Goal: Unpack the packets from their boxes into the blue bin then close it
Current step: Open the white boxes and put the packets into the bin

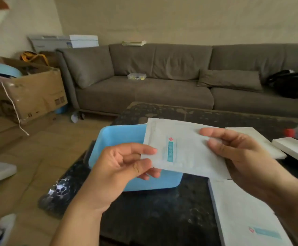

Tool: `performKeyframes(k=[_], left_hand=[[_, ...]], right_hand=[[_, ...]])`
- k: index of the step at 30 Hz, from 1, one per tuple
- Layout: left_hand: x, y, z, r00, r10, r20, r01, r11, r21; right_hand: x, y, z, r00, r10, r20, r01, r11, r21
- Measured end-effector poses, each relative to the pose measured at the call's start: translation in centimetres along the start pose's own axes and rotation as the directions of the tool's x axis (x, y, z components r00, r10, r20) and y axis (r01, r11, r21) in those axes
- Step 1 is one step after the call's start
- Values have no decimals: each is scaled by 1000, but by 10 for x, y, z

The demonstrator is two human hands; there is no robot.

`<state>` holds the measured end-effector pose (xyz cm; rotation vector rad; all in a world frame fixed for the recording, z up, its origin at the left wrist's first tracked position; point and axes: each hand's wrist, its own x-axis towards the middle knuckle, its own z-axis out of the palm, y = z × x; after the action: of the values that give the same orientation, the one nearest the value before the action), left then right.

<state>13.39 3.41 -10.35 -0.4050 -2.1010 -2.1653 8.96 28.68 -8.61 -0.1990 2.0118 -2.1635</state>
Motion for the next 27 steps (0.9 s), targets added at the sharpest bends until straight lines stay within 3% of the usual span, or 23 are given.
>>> performKeyframes(k=[3, 5, 7, 9, 10, 14, 23, 27], left_hand=[[5, 4, -20, 951, 59, -304, -90, 992, -89], [8, 3, -34, 829, 32, -558, -136, 980, -146], [9, 0, -48, 661, -7, -750, -152, 978, -142], [10, -3, -57, 538, -56, -841, -137, 979, -153], [11, -5, -59, 513, -87, -854, -136, 974, -181], [13, -4, -61, 529, -165, -832, -153, 946, -285], [15, -3, -58, 558, -188, -809, -121, 945, -303], [14, -3, -58, 543, -182, -820, -122, 949, -292]], right_hand=[[38, -12, 22, 998, -9, -55, 8, 1000, -21], [61, -17, 34, 998, 21, -57, -25, 996, -82], [78, -19, 48, 995, 104, -11, -104, 979, -175], [90, -15, 64, 980, 198, 22, -186, 947, -260], [95, -11, 73, 972, 234, 26, -216, 931, -293], [110, 7, 102, 953, 303, 0, -282, 888, -363], [111, 17, 120, 911, 411, 26, -355, 816, -455], [112, 13, 109, 906, 420, 56, -284, 700, -656]])
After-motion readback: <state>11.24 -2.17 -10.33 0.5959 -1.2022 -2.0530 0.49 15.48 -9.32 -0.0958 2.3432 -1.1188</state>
